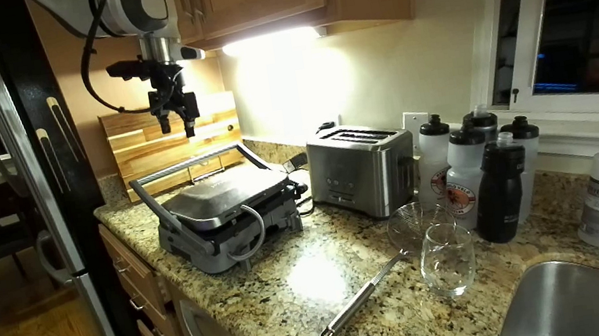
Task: Close the grill sandwich maker
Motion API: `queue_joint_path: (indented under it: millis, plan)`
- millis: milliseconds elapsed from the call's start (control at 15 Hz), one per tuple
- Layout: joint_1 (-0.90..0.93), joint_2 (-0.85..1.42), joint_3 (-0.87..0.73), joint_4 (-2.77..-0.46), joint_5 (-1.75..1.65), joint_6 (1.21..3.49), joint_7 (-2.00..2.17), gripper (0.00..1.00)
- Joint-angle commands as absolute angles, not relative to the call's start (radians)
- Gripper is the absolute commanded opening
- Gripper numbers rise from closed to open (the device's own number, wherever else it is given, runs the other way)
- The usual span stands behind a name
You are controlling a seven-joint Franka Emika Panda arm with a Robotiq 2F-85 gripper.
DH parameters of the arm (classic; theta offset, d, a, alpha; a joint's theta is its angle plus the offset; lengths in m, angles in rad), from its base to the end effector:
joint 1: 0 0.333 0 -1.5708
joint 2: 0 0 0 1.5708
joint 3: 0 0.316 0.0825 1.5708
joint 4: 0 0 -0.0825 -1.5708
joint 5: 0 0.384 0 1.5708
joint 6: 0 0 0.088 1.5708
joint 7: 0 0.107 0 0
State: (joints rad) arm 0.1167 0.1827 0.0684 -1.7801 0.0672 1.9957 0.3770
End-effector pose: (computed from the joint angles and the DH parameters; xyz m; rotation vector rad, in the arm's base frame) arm 0.6055 0.1153 0.4547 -3.0427 0.3360 -0.0174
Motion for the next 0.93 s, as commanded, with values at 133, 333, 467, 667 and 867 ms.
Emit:
queue_joint_path:
  millis: [133,333,467,667,867]
  plan:
    - [0.101,0.118,0.05,-1.826,0.062,1.992,0.378,1.0]
    - [0.092,0.08,0.045,-1.863,0.062,1.992,0.378,1.0]
    - [0.092,0.079,0.046,-1.867,0.062,1.992,0.378,1.0]
    - [0.092,0.079,0.046,-1.869,0.062,1.992,0.378,1.0]
    - [0.092,0.079,0.046,-1.87,0.062,1.992,0.378,1.0]
